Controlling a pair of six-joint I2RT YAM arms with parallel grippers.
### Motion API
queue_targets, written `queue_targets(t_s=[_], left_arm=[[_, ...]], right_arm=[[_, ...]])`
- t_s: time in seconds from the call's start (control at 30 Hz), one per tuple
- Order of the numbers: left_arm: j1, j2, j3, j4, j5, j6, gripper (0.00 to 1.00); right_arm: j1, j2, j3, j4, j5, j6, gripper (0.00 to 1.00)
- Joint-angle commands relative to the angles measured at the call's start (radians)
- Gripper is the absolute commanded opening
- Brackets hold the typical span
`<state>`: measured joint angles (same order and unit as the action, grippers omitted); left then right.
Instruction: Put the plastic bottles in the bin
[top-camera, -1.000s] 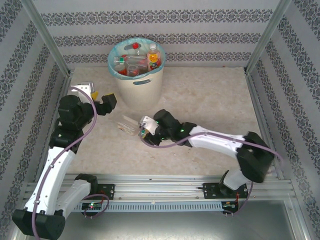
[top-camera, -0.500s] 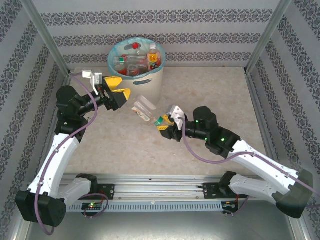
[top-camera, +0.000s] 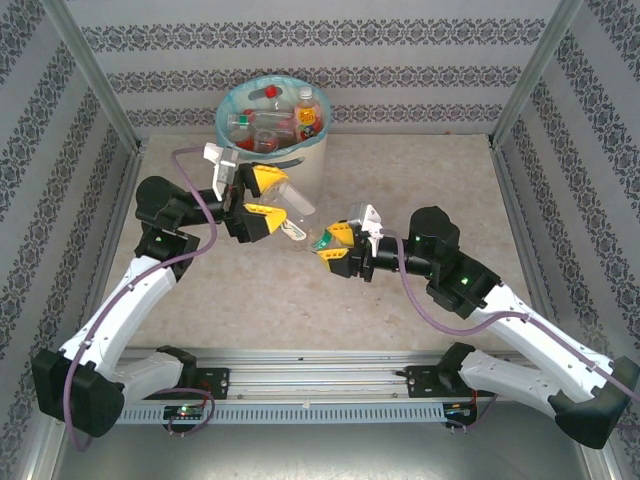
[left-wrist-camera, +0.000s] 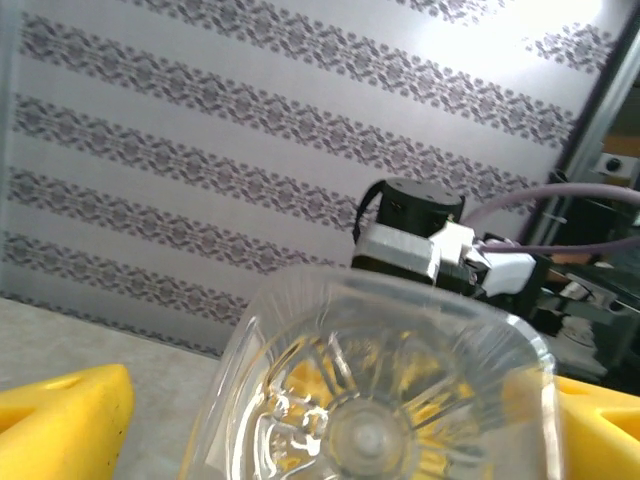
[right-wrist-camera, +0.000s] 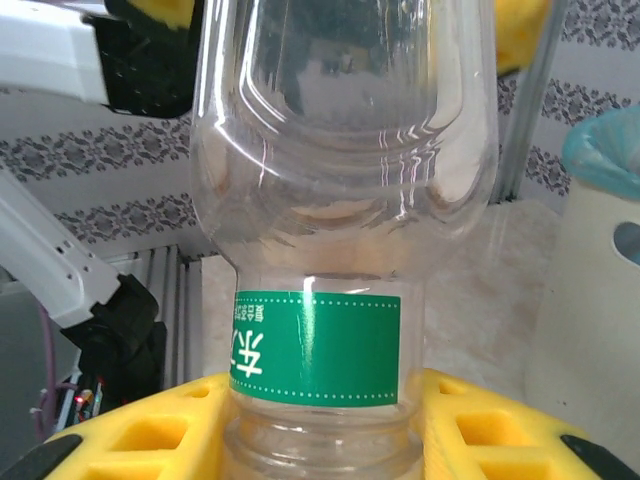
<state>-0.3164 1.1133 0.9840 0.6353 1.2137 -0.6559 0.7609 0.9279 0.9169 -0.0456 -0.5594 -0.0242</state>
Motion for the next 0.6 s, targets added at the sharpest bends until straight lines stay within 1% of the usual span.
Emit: queue_targets(t_s=[0.0, 0.07, 0.17, 0.23, 0.3, 0.33, 0.43, 0.5, 0.57], left_arm=[[-0.029, 0.0, 0.023, 0.092, 0.054, 0.0, 0.89], [-0.042, 0.006, 0.016, 0.144, 0.047, -0.018, 0.86], [-0.058, 0.03, 0.007, 0.295, 0.038, -0.107, 0.73], [-0.061, 0.052, 0.007, 0.402, 0.031, -0.194, 0.64], [-0.061, 0.066, 0.005, 0.477, 0.022, -0.246, 0.62], [-0.062, 0.072, 0.005, 0.501, 0.017, -0.259, 0.59], [-0.064, 0.073, 0.012, 0.495, 0.003, -0.25, 0.43], [-0.066, 0.071, 0.02, 0.468, -0.01, -0.227, 0.32], [-0.067, 0.07, 0.032, 0.438, -0.028, -0.204, 0.26]], right_arm=[[-0.006, -0.012, 0.044, 0.053, -0.078, 0.021, 0.24], [-0.005, -0.007, 0.047, 0.045, -0.079, 0.016, 0.25], [-0.006, -0.01, 0.029, 0.055, -0.08, 0.015, 0.25], [-0.006, -0.017, 0.01, 0.066, -0.085, 0.025, 0.25], [-0.006, -0.023, -0.002, 0.076, -0.084, 0.038, 0.26], [-0.006, -0.023, 0.0, 0.071, -0.084, 0.041, 0.26], [-0.006, -0.025, 0.013, 0.064, -0.089, 0.057, 0.28], [-0.003, -0.031, 0.02, 0.06, -0.093, 0.068, 0.31], [0.007, -0.045, 0.018, 0.06, -0.067, 0.081, 0.36]])
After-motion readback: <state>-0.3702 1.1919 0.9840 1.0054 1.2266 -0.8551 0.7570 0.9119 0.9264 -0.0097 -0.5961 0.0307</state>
